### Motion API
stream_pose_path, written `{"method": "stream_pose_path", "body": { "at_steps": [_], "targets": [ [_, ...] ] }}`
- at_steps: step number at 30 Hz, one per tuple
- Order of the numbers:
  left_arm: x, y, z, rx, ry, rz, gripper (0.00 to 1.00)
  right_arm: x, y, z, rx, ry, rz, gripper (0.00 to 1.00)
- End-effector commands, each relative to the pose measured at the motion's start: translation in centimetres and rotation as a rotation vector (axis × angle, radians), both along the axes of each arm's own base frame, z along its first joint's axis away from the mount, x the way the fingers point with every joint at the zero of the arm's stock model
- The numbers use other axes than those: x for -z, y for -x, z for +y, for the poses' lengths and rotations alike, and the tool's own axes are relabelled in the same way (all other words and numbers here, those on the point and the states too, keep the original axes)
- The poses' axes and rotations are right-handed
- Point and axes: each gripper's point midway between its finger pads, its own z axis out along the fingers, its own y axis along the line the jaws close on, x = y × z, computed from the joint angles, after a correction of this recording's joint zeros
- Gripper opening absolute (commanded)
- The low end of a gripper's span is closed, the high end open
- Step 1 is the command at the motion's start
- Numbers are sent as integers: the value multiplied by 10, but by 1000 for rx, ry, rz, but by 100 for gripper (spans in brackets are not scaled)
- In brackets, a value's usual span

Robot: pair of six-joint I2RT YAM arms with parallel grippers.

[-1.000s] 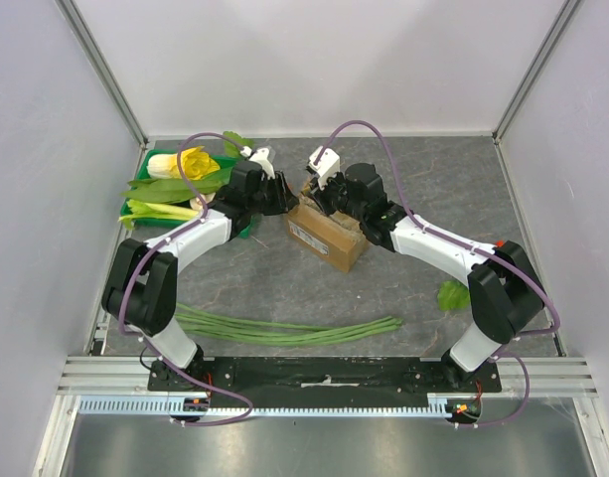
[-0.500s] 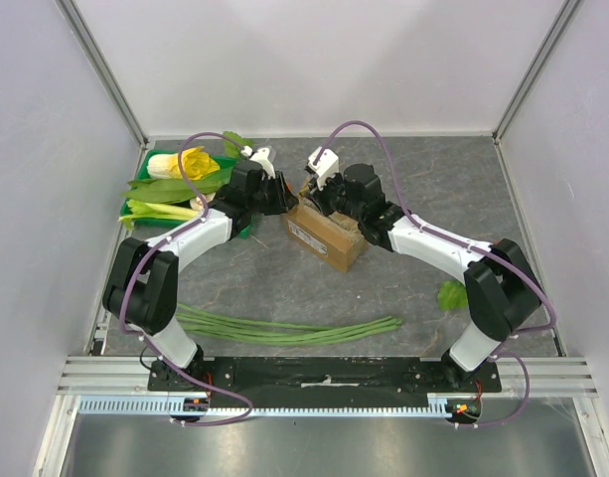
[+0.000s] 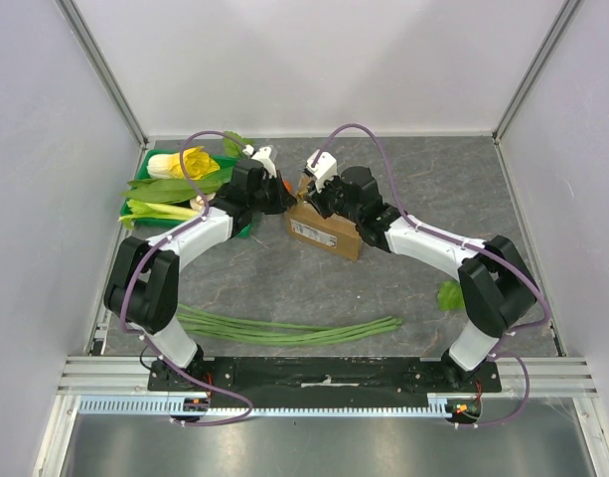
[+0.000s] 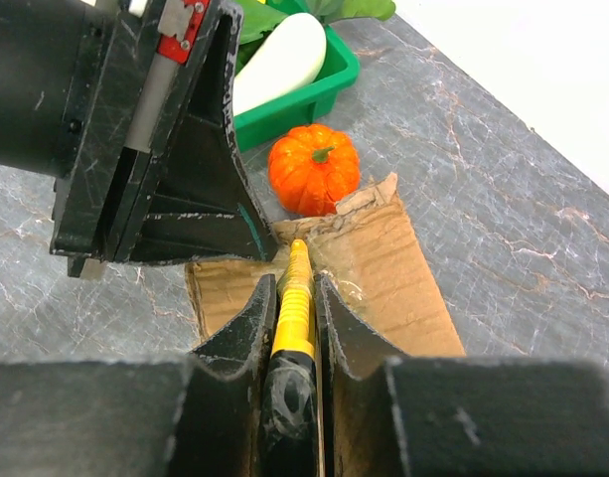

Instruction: Unpack the express box

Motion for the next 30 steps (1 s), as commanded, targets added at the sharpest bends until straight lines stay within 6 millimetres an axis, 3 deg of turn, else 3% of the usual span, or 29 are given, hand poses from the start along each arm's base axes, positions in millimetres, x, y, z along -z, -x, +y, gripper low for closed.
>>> {"method": "stream_pose_path", "body": {
  "at_steps": [1, 13, 30],
  "targets": [
    [-10, -11, -5, 1, 16, -10, 2, -5, 3, 0, -4, -6, -19, 0],
    [-13, -13, -3, 12, -10, -36, 2, 9, 2, -14, 18, 84, -47, 0],
    [-14, -14, 2, 9, -47, -64, 2, 8, 1, -36, 32, 241, -127, 0]
  ]
}}
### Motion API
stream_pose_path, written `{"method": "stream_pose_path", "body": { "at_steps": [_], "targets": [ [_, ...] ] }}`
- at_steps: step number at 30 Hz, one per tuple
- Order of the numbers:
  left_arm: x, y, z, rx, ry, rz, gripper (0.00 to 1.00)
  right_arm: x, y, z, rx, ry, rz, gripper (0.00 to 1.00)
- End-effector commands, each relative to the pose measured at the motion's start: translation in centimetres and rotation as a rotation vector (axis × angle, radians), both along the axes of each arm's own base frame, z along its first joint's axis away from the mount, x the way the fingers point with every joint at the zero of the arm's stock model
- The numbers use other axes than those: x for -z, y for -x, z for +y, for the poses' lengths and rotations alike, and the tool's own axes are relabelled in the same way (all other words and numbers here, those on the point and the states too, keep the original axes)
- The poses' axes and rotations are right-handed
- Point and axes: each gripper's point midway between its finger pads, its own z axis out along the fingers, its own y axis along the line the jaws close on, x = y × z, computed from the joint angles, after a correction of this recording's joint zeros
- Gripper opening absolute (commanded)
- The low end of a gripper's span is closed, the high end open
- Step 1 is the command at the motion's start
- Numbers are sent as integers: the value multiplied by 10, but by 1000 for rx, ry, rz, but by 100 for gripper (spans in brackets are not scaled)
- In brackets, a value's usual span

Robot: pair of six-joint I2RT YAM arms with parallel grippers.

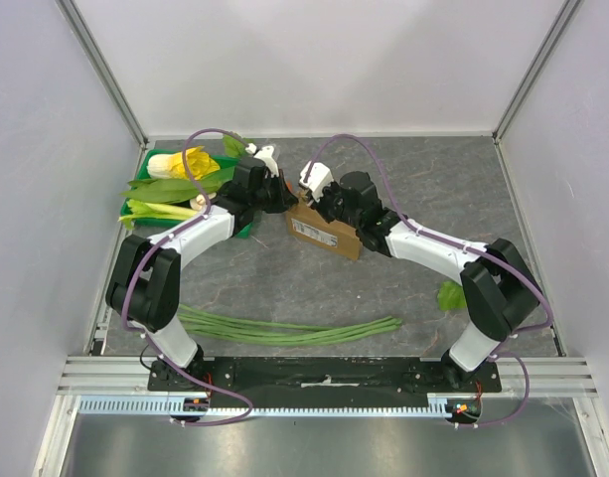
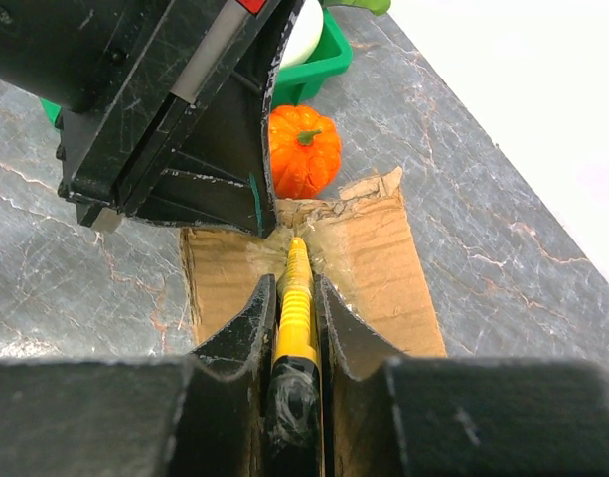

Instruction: Unpack the express box

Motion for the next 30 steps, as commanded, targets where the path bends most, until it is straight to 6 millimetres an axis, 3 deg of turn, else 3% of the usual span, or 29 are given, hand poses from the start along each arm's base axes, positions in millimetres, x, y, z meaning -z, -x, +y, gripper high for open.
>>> {"method": "stream_pose_path", "body": {
  "at_steps": [1, 16, 19, 24, 29, 30],
  "targets": [
    [-15, -10, 5, -7, -29, -63, 2, 1, -2, -28, 74, 97, -29, 0],
    [-18, -8, 6, 3, -33, -74, 2, -10, 9, -47, 86, 154, -56, 0],
    [-20, -7, 1, 29, -18, -74, 2, -23, 13, -47, 87, 120, -65, 0],
    [-28, -1, -9, 90, 19, -84, 3, -71, 14, -41, 103, -22, -112, 0],
    [-39, 0, -9, 96, 29, -110, 18, -114, 10, -38, 135, -152, -163, 0],
    [-40, 0, -9, 94, 30, -114, 26, -123, 9, -38, 145, -194, -170, 0]
  ]
}}
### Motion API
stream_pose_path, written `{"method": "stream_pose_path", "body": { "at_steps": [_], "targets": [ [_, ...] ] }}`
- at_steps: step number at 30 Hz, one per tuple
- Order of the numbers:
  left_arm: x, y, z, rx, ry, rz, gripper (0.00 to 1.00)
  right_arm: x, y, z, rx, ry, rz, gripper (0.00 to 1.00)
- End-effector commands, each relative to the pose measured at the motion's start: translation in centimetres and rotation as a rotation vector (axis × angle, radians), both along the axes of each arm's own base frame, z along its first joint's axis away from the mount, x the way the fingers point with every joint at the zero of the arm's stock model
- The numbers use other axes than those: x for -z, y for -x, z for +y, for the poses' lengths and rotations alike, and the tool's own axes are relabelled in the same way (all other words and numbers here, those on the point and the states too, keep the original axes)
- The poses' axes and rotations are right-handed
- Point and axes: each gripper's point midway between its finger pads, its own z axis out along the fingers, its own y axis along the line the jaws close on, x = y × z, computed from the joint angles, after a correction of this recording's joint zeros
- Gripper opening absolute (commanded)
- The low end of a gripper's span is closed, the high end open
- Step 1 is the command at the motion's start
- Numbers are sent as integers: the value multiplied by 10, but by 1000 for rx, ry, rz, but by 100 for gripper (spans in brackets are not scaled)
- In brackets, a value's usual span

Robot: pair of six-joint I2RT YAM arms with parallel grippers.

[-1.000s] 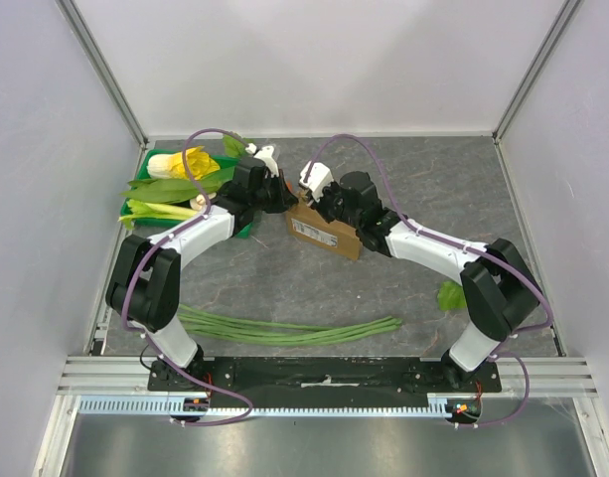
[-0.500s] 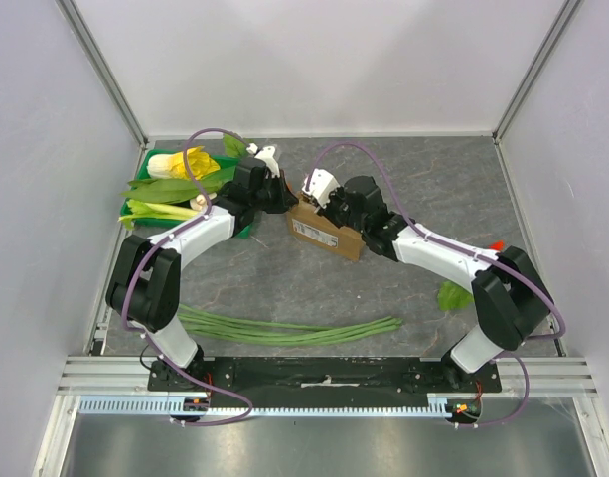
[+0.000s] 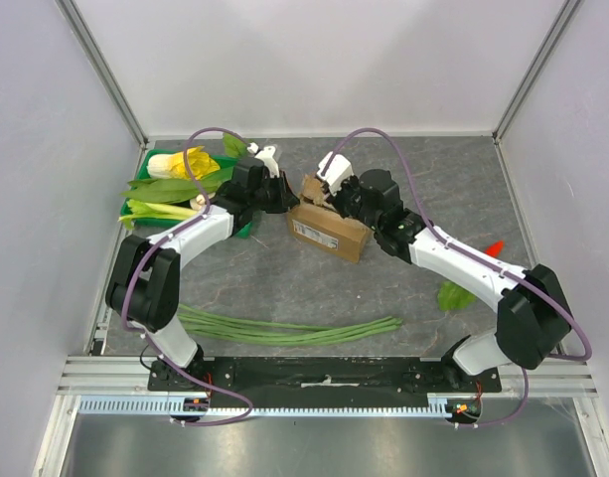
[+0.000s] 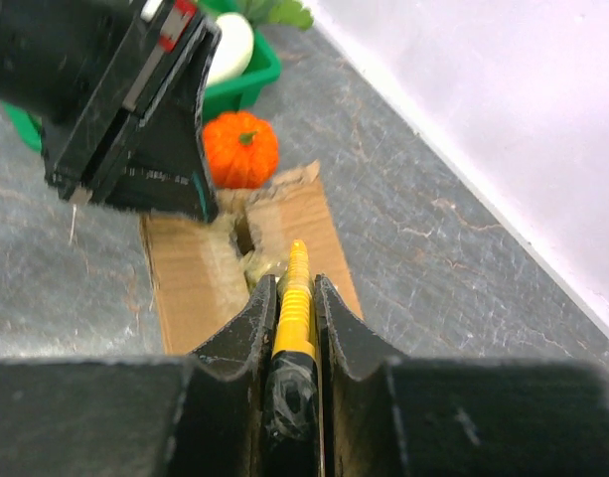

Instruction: Unpack the express box

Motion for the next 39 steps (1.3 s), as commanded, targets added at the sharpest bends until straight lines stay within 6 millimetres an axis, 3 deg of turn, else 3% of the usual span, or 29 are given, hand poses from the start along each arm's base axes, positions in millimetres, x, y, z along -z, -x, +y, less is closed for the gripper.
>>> {"method": "stream_pose_path", "body": {
  "at_steps": [1, 5, 8, 12, 15, 19, 23, 25, 26, 27, 29, 30, 34, 39],
  "targets": [
    [-42, -4, -4, 38, 36, -111, 27, -82, -8, 0, 53, -219, -134, 0],
    [-49, -2, -4, 40, 42, -128, 35, -99, -6, -2, 67, -290, -150, 0],
    [-57, -2, -3, 39, 47, -144, 46, -97, -3, 0, 52, -284, -132, 0],
    [-65, 2, -2, 41, 56, -158, 59, -70, 4, -1, 40, -218, -58, 0],
    [-65, 7, 1, 37, 55, -156, 64, -52, 13, -1, 16, -199, -12, 0],
    [-59, 16, 12, -2, 24, -119, 66, -40, 16, -16, 85, -185, 24, 0],
    [-45, 33, 35, -99, -20, -60, 66, -37, 5, -55, 312, -174, 36, 0],
    [-47, 42, 42, -128, -12, -63, 65, -37, 0, -80, 440, -171, 32, 0],
    [-35, 50, 45, -142, -6, -31, 65, -36, -2, -87, 472, -162, 31, 0],
    [-38, 55, 46, -145, 12, -35, 62, -32, -4, -97, 525, -183, 49, 0],
    [-22, 65, 45, -144, 40, 0, 60, -24, -10, -103, 557, -186, 69, 0],
    [-18, 70, 41, -124, 60, 17, 59, -9, -10, -111, 580, -149, 115, 0],
    [1, 74, 28, -91, 113, 83, 57, 20, -11, -106, 557, -108, 224, 0],
    [-3, 57, 7, -52, 185, 88, 57, 27, 7, -98, 476, -121, 287, 0]
  ]
}}
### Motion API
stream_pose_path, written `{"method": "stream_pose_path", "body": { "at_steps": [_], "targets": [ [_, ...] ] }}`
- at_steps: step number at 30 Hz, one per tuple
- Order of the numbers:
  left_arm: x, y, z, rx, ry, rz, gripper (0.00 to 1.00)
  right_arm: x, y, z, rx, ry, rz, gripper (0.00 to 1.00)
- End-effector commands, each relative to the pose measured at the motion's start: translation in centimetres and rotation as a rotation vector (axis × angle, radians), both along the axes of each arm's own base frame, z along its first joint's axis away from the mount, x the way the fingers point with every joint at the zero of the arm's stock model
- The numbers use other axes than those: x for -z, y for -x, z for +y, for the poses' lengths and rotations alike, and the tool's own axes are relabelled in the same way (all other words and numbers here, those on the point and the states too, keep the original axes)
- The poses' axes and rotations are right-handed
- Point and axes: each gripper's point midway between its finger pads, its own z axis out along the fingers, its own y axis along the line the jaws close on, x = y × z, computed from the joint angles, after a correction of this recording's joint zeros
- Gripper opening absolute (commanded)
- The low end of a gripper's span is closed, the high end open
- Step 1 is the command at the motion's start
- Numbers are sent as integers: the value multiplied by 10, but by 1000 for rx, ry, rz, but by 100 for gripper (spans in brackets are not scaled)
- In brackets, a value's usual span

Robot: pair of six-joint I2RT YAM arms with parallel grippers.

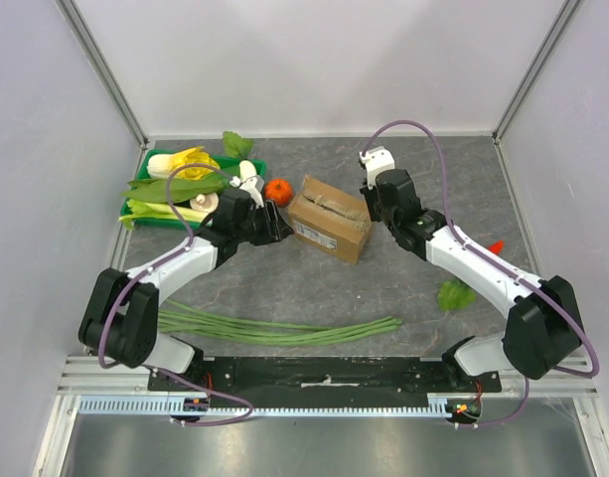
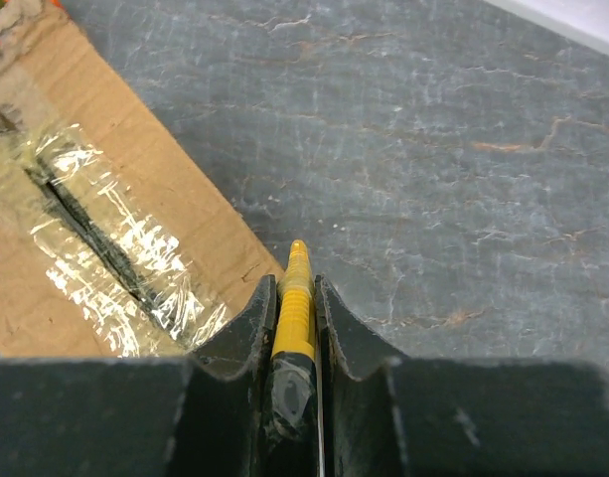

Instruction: Unpack the express box

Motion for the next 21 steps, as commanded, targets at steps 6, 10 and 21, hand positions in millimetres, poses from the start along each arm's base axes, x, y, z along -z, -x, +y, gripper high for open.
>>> {"method": "stream_pose_path", "body": {
  "at_steps": [6, 10, 21],
  "targets": [
    [-28, -45, -44, 77, 149, -53, 57, 0, 52, 19, -142, -160, 113, 0],
    [-31, -52, -52, 107, 165, -75, 57, 8, 75, 17, -156, -217, 154, 0],
    [-50, -27, -34, 22, 181, -35, 62, -56, 72, -2, 24, -326, 35, 0]
  ]
}}
